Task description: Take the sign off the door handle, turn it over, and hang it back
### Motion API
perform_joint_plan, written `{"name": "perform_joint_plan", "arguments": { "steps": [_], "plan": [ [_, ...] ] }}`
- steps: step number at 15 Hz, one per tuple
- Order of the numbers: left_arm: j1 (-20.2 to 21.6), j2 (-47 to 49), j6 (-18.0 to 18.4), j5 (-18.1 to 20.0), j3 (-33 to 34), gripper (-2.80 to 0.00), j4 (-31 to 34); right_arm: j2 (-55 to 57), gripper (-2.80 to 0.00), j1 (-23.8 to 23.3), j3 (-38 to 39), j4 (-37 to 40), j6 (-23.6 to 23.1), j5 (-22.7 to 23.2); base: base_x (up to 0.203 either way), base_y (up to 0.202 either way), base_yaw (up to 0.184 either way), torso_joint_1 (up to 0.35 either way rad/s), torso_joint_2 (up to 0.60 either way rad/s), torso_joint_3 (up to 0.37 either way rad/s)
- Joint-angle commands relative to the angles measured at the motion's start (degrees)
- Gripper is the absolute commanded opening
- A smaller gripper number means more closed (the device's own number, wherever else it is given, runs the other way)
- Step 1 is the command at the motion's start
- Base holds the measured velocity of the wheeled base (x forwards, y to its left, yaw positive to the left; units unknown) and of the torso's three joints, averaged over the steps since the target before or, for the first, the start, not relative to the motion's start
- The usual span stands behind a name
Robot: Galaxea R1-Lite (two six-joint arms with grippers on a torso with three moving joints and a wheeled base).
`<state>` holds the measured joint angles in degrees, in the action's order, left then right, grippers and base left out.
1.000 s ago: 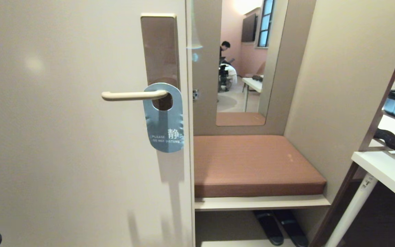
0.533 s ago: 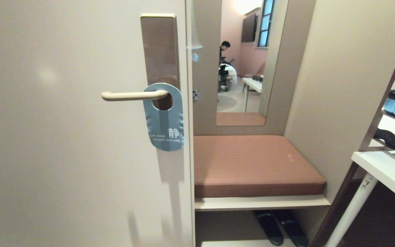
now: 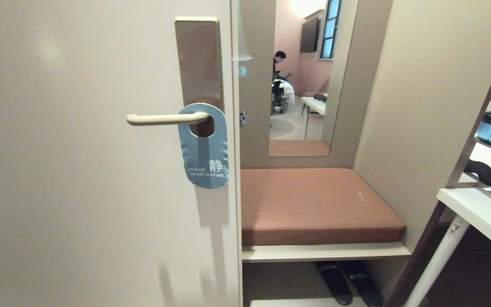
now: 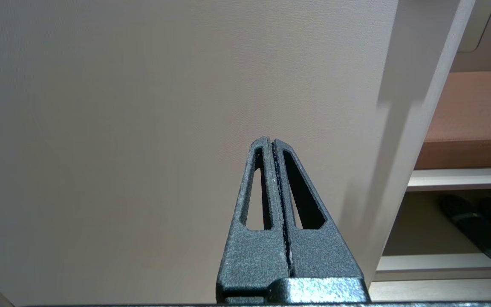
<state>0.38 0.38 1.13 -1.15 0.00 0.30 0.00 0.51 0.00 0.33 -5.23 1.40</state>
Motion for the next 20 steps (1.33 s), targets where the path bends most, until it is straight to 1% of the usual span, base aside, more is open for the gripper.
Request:
{"name": "perform_joint_plan", "arguments": {
  "steps": [1, 3, 11, 18, 20],
  "plan": [
    [-0.03, -0.38, 0.29, 0.01, 0.00, -2.80, 0.14, 0.00, -2.80, 0.02, 0.00, 0.02, -0.04, 0.08, 0.000, 0.000, 0.000, 0.000, 0.00, 0.000],
    [0.06, -0.38, 1.59, 0.18, 0.00, -2.80, 0.05, 0.00, -2.80, 0.02, 0.00, 0.02, -0.04, 0.08, 0.000, 0.000, 0.000, 0.000, 0.00, 0.000],
    [-0.03, -0.38, 0.72, 0.10, 0.00, -2.80, 0.05, 0.00, -2.80, 0.02, 0.00, 0.02, -0.04, 0.09, 0.000, 0.000, 0.000, 0.000, 0.00, 0.000],
    [-0.03, -0.38, -3.33, -0.61, 0.00, -2.80, -0.03, 0.00, -2.80, 0.02, 0.00, 0.02, -0.04, 0.09, 0.000, 0.000, 0.000, 0.000, 0.00, 0.000],
    [-0.03, -0.38, -3.91, -0.61, 0.00, -2.80, -0.03, 0.00, -2.80, 0.02, 0.00, 0.02, -0.04, 0.09, 0.000, 0.000, 0.000, 0.000, 0.00, 0.000]
  ]
}}
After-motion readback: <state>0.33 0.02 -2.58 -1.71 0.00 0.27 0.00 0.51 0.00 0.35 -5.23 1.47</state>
